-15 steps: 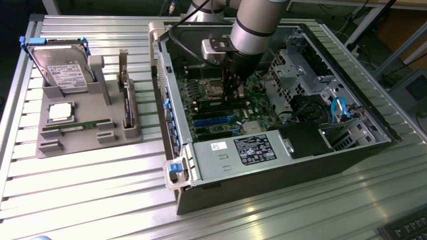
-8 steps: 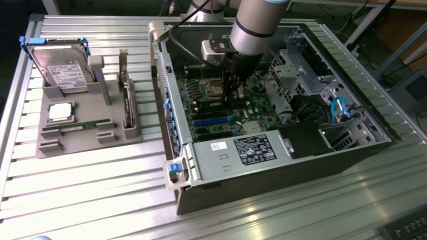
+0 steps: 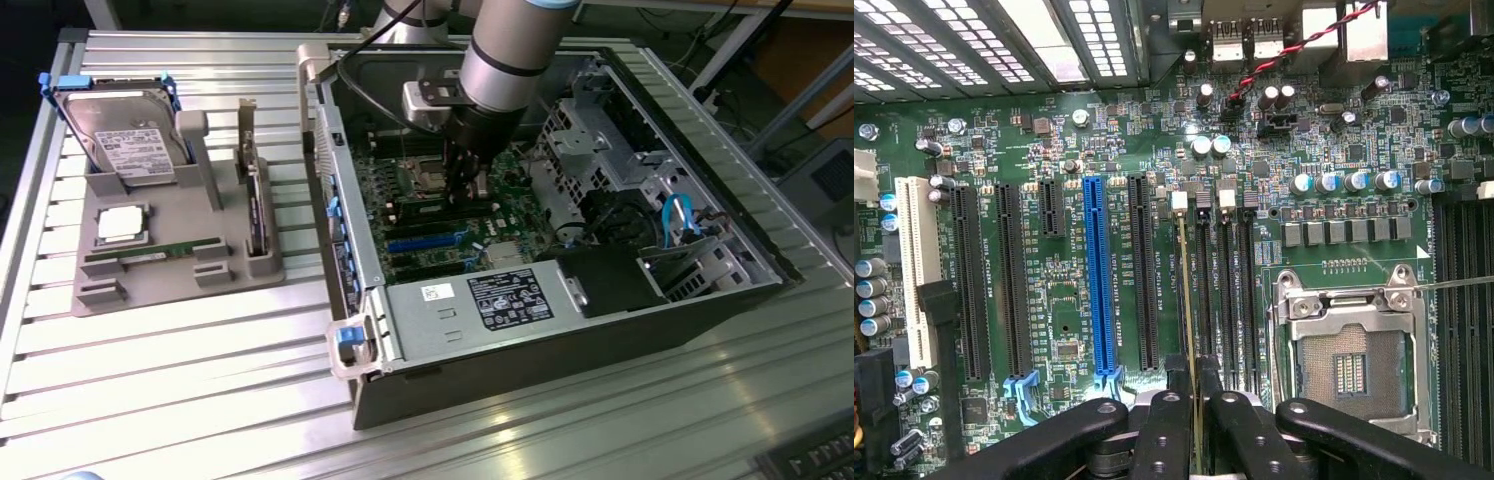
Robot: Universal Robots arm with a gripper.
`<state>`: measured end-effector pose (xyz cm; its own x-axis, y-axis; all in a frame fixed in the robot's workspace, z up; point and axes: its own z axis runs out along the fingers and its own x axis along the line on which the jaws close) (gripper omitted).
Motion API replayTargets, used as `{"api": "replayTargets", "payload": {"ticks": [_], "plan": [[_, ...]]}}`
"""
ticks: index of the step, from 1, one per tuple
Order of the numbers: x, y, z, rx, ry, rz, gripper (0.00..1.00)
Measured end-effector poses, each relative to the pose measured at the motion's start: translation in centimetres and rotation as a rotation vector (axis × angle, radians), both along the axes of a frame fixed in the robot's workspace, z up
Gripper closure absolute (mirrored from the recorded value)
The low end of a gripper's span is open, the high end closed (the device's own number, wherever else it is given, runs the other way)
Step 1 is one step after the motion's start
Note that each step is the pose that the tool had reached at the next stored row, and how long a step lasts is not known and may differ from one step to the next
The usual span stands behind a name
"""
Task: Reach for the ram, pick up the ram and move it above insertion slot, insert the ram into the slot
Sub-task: 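Insert the ram into the slot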
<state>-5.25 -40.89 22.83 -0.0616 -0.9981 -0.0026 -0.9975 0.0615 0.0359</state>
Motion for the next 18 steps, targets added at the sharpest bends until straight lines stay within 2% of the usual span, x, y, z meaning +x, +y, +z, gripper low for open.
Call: {"api": "replayTargets", "payload": {"ticks": [18], "plan": [[0.00,0.16,-0.21,0.0000,0.0001,-0.002,0.86]]}}
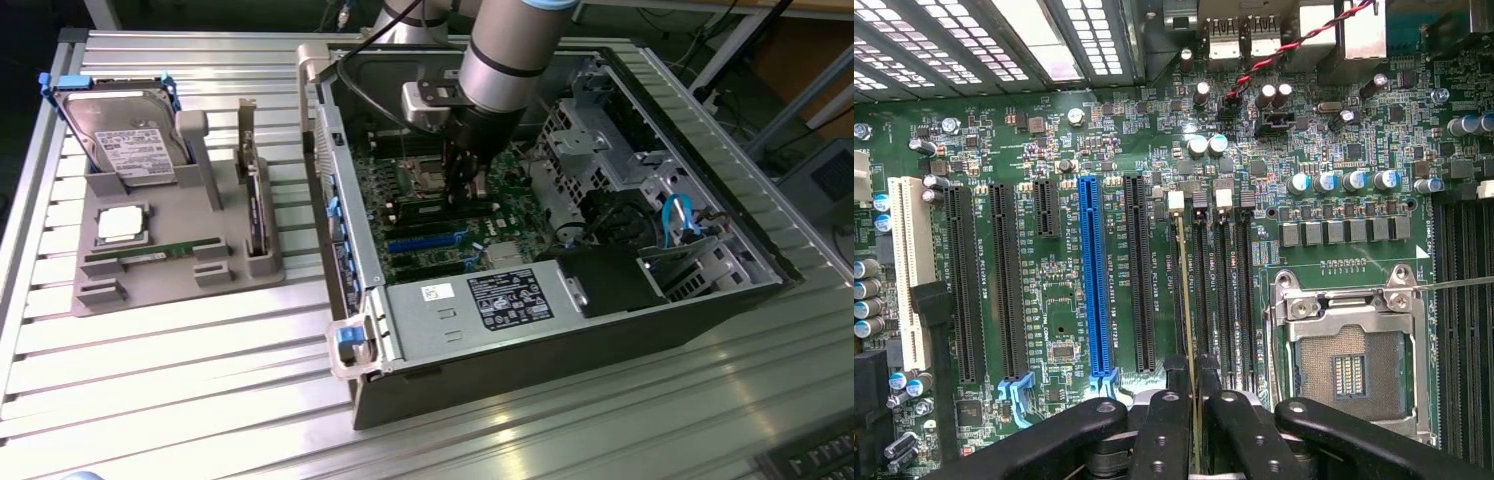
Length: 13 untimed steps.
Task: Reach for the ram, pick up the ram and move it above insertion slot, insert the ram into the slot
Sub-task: 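Insert the ram into the slot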
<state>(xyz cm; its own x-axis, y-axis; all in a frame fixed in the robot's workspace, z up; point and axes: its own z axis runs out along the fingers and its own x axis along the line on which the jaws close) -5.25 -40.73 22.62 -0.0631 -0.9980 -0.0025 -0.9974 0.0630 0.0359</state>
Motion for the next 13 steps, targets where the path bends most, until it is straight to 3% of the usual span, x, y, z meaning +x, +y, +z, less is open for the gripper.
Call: {"api": "replayTargets", "payload": {"ticks": [8,11,13], "plan": [[0.00,0.00,-0.10,-0.0025,0.0002,0.000,0.86],[0.01,0.00,-0.07,-0.0026,0.0059,0.000,0.86],[0.01,0.00,-0.10,-0.0028,0.0061,0.000,0.86]]}}
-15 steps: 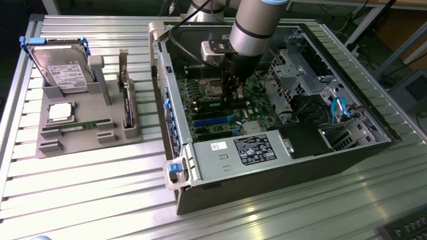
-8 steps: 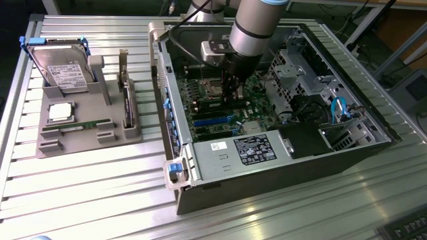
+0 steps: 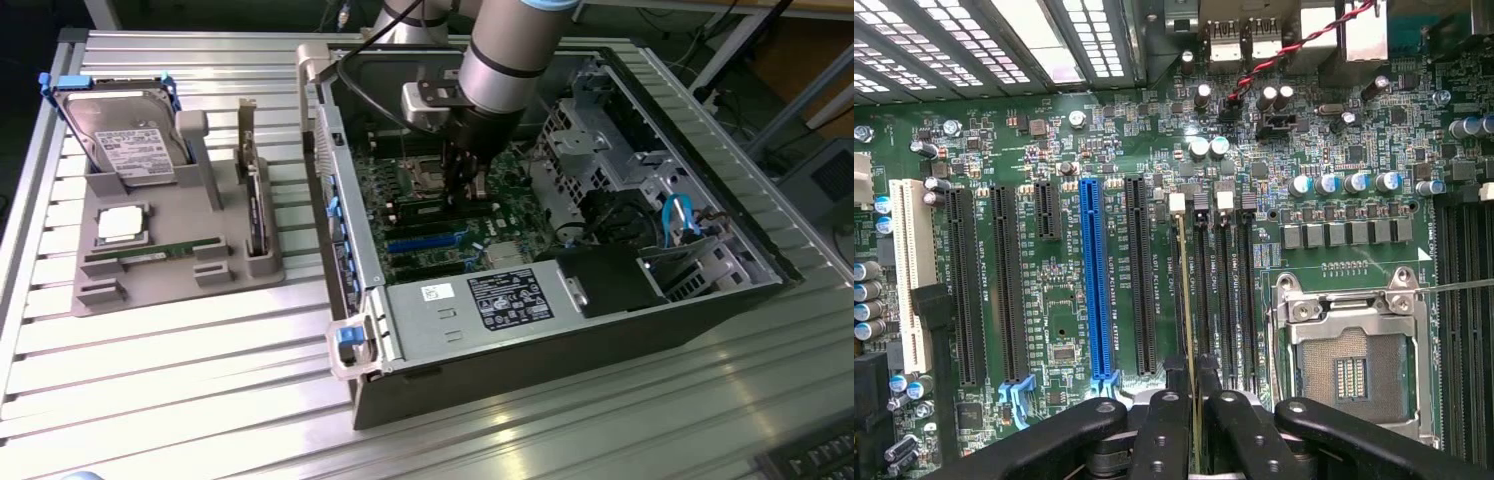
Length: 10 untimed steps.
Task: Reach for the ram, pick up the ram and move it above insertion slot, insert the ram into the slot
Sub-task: 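Insert the ram into the slot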
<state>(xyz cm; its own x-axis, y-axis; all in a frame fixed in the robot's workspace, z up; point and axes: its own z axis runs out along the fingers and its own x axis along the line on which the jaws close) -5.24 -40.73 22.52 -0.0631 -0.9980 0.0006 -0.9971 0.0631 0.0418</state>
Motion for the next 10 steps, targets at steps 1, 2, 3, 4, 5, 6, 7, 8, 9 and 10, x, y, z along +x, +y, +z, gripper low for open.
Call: {"api": "replayTargets", "payload": {"ticks": [1,2,3,4,5,6,7,8,9,10], "plan": [[0.00,0.00,-0.08,0.0002,-0.0001,0.000,0.86],[0.00,0.00,-0.16,0.0002,-0.0001,0.000,0.86],[0.00,0.00,-0.18,0.0000,0.0000,0.000,0.86],[0.00,0.00,-0.23,0.0001,-0.0001,0.000,0.86],[0.00,0.00,-0.27,0.0002,-0.0001,0.000,0.86],[0.00,0.00,-0.33,0.0002,-0.0001,0.000,0.86],[0.00,0.00,-0.38,0.0001,-0.0001,0.000,0.86],[0.00,0.00,-0.40,0.0001,-0.0001,0.000,0.86],[0.00,0.00,-0.41,0.0002,-0.0001,0.000,0.86],[0.00,0.00,-0.41,0.0002,-0.0001,0.000,0.86]]}}
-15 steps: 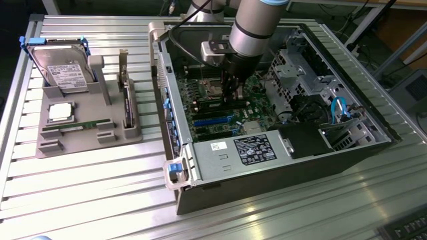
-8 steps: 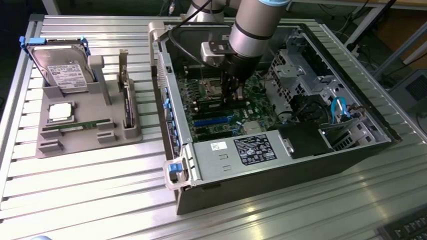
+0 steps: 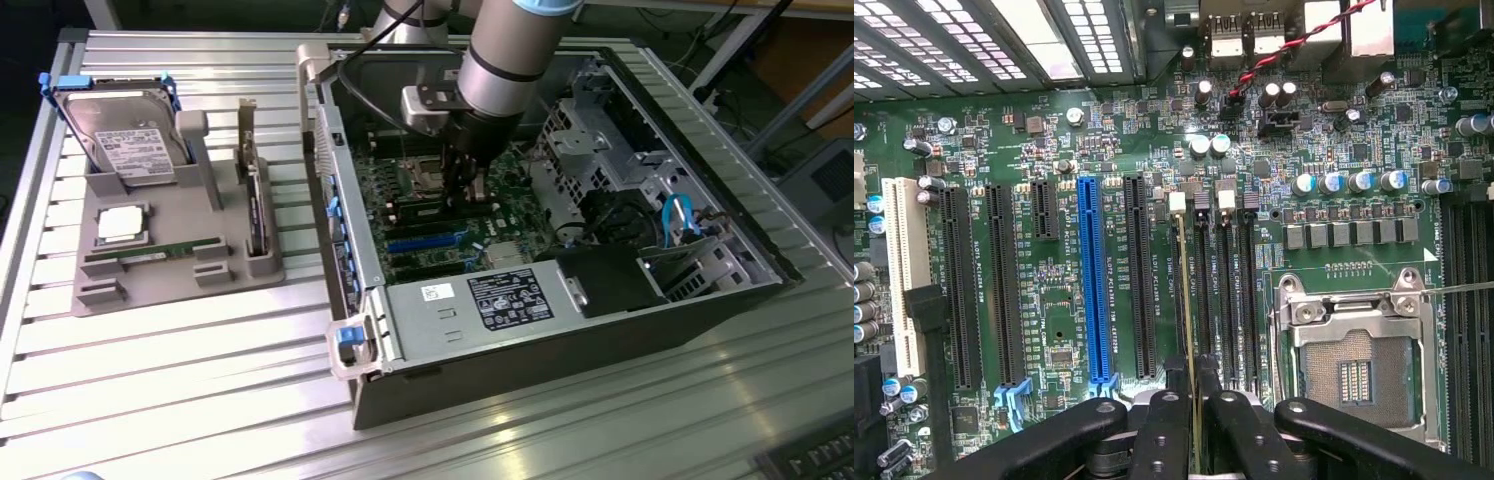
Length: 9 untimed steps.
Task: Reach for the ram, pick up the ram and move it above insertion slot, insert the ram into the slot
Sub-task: 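Insert the ram into the slot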
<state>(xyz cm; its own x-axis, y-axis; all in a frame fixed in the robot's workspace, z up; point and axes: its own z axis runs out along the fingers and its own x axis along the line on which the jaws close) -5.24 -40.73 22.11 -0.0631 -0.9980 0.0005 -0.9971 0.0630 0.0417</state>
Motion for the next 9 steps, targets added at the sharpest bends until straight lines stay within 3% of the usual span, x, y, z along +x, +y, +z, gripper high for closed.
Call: {"api": "replayTargets", "payload": {"ticks": [2,5,8,9], "plan": [[0.00,0.00,0.00,0.0002,0.0000,0.000,0.85],[0.00,0.00,0.00,0.0000,0.0000,0.000,0.67],[0.00,0.00,0.18,0.0000,0.0000,0.000,0.67],[0.00,0.00,0.84,0.0001,0.0002,0.000,0.67]]}}
